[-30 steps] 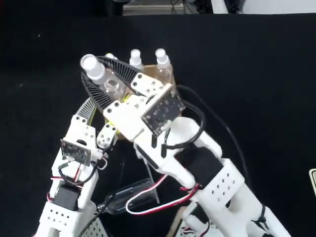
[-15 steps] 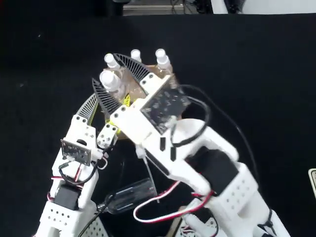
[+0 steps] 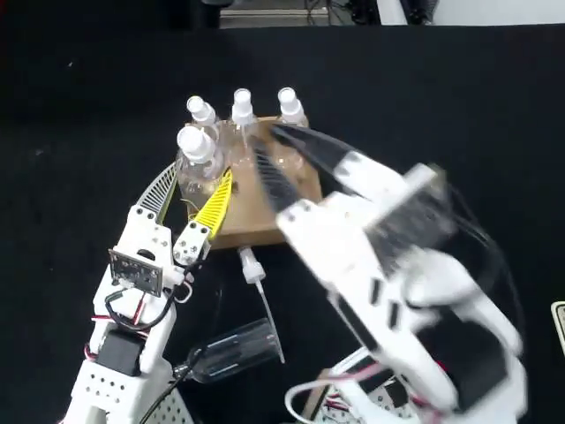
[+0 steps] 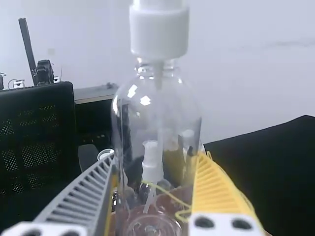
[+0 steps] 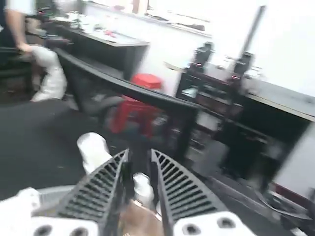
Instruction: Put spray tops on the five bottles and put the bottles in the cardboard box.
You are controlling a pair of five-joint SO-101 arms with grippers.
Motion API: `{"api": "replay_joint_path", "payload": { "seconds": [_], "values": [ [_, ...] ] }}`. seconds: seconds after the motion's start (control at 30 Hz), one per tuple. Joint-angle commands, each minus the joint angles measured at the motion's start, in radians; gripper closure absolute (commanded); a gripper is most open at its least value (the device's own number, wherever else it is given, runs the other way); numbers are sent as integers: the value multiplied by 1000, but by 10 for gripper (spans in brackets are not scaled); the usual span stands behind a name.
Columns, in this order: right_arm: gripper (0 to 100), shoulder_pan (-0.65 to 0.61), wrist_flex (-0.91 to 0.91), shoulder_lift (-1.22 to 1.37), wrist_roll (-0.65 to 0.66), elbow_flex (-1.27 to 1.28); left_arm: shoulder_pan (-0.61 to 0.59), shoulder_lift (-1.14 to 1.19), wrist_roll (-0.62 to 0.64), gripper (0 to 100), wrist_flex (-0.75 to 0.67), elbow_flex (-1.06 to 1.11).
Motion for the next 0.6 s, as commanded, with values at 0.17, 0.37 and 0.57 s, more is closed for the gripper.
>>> {"api": "replay_joint_path", "payload": {
  "seconds": [0.17,0.37,0.57],
  "values": [
    [973,358,299,-131,6,-1,10,-5,6,970,-15,21],
    [973,496,120,-110,3,378,-24,-5,5,970,141,21],
    [973,505,-124,-120,-2,716,-259,-3,11,970,258,21]
  ]
}}
